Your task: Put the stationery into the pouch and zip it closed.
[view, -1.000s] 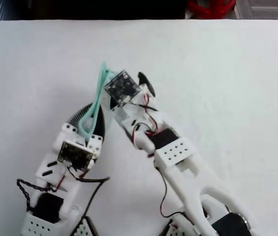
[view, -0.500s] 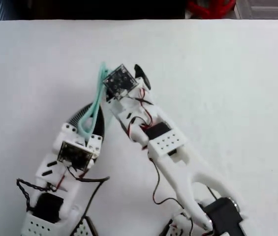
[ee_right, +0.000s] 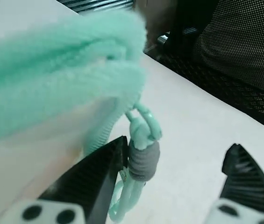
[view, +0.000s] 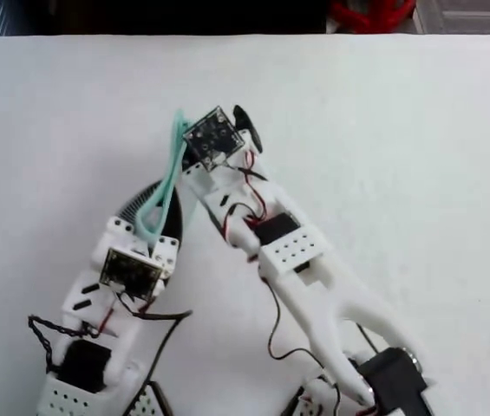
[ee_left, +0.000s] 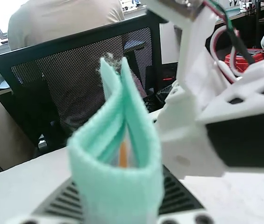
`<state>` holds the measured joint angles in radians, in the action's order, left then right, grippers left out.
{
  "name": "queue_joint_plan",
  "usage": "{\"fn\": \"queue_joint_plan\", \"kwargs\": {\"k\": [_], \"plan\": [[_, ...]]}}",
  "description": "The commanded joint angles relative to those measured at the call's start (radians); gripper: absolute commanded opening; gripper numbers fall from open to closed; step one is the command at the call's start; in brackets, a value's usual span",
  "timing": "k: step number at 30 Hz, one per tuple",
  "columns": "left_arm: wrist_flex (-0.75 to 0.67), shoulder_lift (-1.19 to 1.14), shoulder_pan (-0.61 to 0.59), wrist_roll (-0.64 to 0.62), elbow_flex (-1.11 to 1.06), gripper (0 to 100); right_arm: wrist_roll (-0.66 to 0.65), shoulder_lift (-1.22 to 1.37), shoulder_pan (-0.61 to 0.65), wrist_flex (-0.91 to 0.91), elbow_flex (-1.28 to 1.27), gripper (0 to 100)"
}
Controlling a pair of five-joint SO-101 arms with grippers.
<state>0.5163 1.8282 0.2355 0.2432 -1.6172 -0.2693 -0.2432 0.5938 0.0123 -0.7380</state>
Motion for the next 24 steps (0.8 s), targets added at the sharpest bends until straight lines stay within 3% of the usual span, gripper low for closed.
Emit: {"fn": "queue_joint_plan", "kwargs": {"k": [1,14,24], "plan": [[0.006,-0.004,-0.007,0.006,-0.054,4,0.002,0.058,0.016,-0.027,0.092,31.7],[0.006,-0.004,-0.007,0.006,-0.054,4,0.000,0.079,-0.024,-0.054,0.110,2.1],[0.006,-0.004,-0.007,0.006,-0.054,4,0.000,-0.025,-0.116,-0.081,0.106,1.9]]}}
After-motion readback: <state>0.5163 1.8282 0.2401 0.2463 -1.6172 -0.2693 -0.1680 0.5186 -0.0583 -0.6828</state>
